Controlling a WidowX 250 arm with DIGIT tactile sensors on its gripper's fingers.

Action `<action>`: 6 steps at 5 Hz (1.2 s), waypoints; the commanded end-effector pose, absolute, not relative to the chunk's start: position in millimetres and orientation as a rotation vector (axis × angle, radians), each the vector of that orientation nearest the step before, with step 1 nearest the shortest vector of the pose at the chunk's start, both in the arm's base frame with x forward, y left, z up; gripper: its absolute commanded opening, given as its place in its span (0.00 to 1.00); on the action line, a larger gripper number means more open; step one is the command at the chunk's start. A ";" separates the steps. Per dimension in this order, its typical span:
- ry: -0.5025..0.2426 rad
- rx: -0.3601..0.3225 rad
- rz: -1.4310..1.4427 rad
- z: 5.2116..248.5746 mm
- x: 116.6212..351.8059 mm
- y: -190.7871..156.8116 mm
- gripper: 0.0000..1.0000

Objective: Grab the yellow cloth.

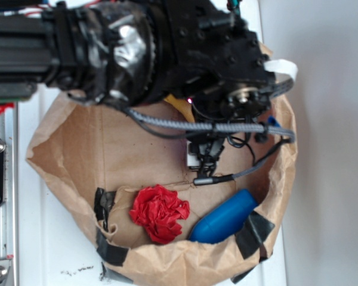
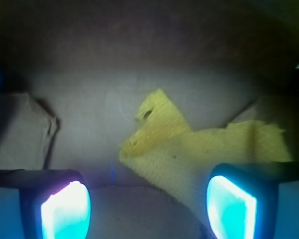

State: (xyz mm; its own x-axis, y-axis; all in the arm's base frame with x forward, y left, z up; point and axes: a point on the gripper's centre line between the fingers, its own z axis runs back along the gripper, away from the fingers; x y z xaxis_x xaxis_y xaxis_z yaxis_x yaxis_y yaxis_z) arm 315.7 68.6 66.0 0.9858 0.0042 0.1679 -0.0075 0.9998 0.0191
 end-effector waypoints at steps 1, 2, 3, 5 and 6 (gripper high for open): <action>-0.249 0.097 0.026 78.5 309.1 100.2 1.00; -0.255 0.122 0.042 72.7 315.0 100.3 1.00; -0.254 0.138 0.071 67.3 331.4 103.4 1.00; -0.271 0.167 0.054 48.7 347.7 91.4 1.00; -0.272 0.193 0.050 38.8 347.8 86.4 1.00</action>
